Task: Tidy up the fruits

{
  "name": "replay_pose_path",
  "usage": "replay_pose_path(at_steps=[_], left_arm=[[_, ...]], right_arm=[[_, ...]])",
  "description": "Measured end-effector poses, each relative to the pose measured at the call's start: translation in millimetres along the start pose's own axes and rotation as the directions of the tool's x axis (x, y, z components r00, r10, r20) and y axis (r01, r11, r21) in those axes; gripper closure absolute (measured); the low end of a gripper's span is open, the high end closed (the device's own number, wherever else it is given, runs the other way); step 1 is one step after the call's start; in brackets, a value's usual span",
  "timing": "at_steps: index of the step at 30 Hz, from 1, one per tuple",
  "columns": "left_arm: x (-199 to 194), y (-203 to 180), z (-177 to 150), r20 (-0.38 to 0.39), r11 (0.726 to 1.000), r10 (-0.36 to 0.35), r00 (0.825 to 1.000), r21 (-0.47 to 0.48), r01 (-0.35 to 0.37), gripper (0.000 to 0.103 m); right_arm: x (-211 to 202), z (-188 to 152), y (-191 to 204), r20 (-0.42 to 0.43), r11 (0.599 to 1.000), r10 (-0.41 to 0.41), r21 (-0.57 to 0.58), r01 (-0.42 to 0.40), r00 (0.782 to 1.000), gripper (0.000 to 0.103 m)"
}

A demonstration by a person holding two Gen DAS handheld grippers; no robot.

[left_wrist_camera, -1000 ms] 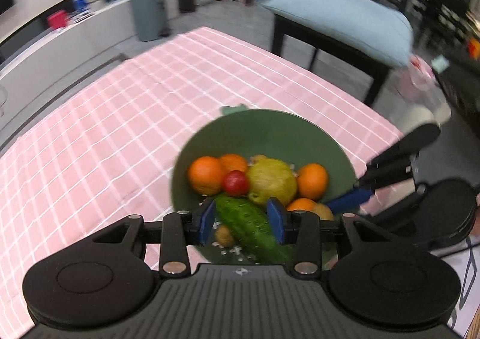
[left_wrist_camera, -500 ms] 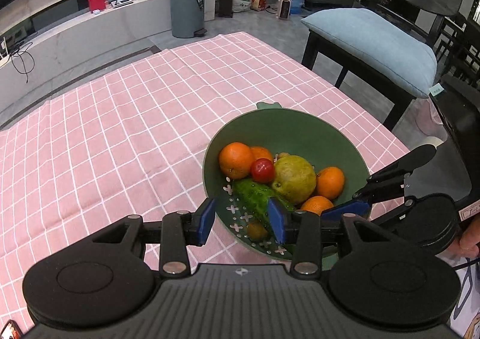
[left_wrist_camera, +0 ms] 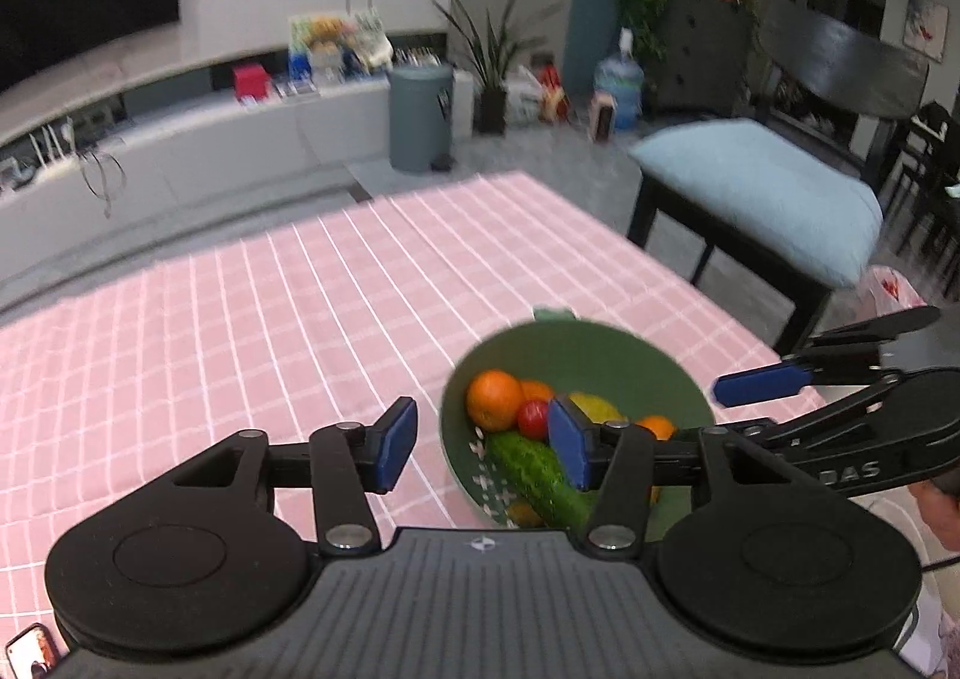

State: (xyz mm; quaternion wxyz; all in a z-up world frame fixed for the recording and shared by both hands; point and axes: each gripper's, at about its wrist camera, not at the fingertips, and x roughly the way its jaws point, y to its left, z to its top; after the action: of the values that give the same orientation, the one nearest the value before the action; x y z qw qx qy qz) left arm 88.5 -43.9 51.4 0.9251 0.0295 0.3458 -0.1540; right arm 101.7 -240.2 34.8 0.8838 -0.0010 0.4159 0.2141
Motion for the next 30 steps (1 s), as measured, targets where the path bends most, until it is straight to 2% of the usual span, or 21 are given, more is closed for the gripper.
replay_pose_path(at_steps=[3,5,7,8,10,13,17,19,21,30], left_arm=[[-17.0,-6.2,-2.8,0.067,0.999,0.043,0.997,0.003,-0.044,0.038],[-28.1,-10.7,-6.5,0.107,0.998,0.07,0.992,-0.002,-0.07,0.029],[-36.7,-14.4,-11.1,0.141,0.996,0.089,0.986,-0.007,-0.089,0.026],[-40.4,-16.5,-13.4,0.154,0.995,0.099,0.983,-0.008,-0.099,0.023],[-47.6,-19.6,-18.8,0.172,0.993,0.118,0.978,-0.014,-0.118,0.021],[-57.8,-23.0,-28.3,0.205,0.988,0.154,0.967,-0.034,-0.15,0.014],[-65.3,-24.9,-40.3,0.244,0.977,0.211,0.947,-0.064,-0.201,0.014],[-66.2,-24.9,-48.5,0.248,0.976,0.219,0.944,-0.07,-0.209,0.014],[-63.2,-23.6,-55.7,0.231,0.972,0.233,0.945,-0.082,-0.22,0.014],[-43.8,-22.4,-96.9,0.12,0.964,0.255,0.959,-0.111,-0.243,0.013]], right_arm=[[-22.7,-4.6,8.0,0.086,0.999,-0.034,0.008,0.033,0.996,0.044],[-36.3,-10.0,14.6,0.146,0.998,-0.054,0.023,0.051,0.988,0.04],[-48.0,-16.2,19.4,0.198,0.997,-0.065,0.043,0.058,0.978,0.038],[-52.7,-21.0,22.5,0.223,0.997,-0.073,0.046,0.065,0.972,0.038],[-62.0,-30.1,29.0,0.273,0.995,-0.102,0.043,0.094,0.957,0.03],[-74.3,-44.1,39.4,0.338,0.992,-0.123,0.048,0.114,0.933,0.024],[-80.1,-62.3,48.1,0.404,0.991,-0.131,0.071,0.112,0.905,0.018],[-78.2,-69.5,52.3,0.422,0.991,-0.133,0.076,0.111,0.897,0.012],[-74.4,-77.5,56.7,0.424,0.991,-0.134,0.079,0.111,0.895,0.012],[-46.9,-112.2,67.9,0.357,0.985,-0.17,0.093,0.146,0.918,0.007]])
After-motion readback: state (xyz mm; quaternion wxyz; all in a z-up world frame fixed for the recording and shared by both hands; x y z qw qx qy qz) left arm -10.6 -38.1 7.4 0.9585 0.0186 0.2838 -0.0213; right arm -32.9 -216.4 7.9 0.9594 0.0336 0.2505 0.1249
